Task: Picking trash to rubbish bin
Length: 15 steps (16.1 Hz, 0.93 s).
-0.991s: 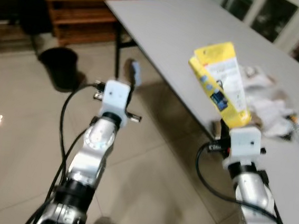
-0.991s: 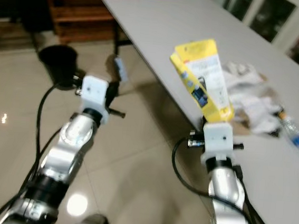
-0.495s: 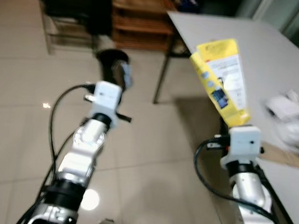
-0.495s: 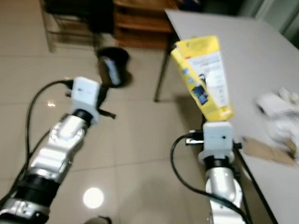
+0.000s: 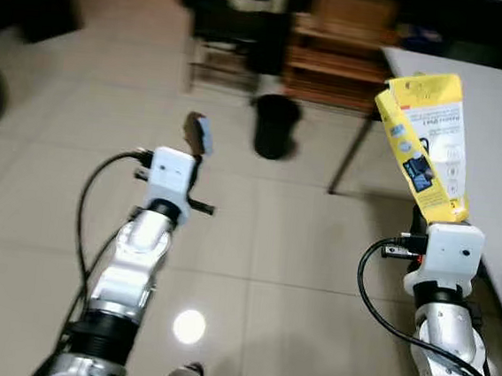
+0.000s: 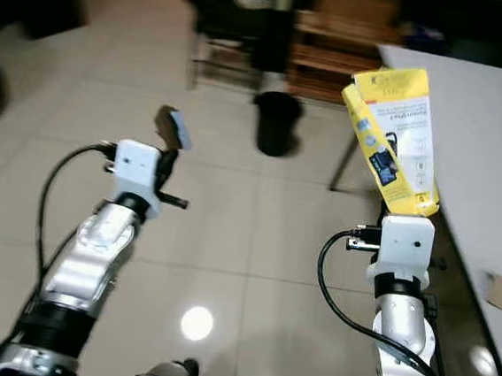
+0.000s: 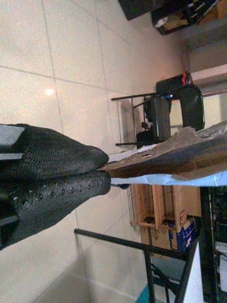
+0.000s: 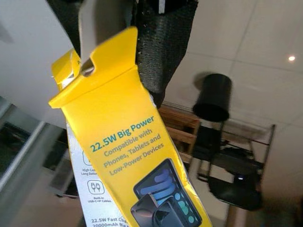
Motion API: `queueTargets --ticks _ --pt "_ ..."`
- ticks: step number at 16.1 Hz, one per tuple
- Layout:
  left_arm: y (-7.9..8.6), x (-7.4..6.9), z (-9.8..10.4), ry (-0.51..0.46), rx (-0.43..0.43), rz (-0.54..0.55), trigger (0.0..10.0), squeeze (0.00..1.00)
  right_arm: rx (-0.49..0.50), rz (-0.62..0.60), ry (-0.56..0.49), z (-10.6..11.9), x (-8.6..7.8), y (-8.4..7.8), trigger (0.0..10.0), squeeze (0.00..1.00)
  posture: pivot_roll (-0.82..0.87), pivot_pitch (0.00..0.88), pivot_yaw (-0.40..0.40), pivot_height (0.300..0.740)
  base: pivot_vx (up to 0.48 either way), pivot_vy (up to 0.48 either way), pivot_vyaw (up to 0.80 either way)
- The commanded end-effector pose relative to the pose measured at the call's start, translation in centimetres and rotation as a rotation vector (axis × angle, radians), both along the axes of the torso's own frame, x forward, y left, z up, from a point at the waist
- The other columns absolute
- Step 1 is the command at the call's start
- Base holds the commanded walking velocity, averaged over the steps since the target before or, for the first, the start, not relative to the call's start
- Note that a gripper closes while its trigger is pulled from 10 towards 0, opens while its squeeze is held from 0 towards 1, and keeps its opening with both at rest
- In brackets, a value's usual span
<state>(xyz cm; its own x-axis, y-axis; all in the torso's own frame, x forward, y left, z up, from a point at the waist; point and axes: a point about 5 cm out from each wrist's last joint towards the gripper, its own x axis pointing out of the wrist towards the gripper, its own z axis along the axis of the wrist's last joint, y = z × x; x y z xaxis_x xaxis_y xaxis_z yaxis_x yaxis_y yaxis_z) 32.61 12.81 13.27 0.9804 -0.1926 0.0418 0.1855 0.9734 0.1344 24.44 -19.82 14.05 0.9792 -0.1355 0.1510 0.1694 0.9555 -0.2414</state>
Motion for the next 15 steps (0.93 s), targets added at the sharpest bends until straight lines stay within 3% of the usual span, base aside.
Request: queueTargets --ticks 1,3,15 --pt "-0.9 0.36 0.35 0.005 -0.017 -0.052 10.0 0.0 0.018 -0.008 -0.02 0.45 -0.21 -0.01 10.0 0.0 0.21 0.097 -0.081 0.74 0.0 0.0 0.0" --pt "-1.42 0.59 0.77 0.011 -0.07 -0.096 10.0 0.0 0.026 -0.006 -0.019 0.43 -0.24 0.12 10.0 0.0 0.21 0.095 -0.08 0.74 0.15 0.0 0.0" --pt "-1.74 1.0 0.65 0.028 -0.093 -0.123 10.0 0.0 0.057 -0.012 -0.018 0.18 -0.64 0.41 10.0 0.0 0.2 0.087 -0.079 0.74 0.327 0.0 0.0"
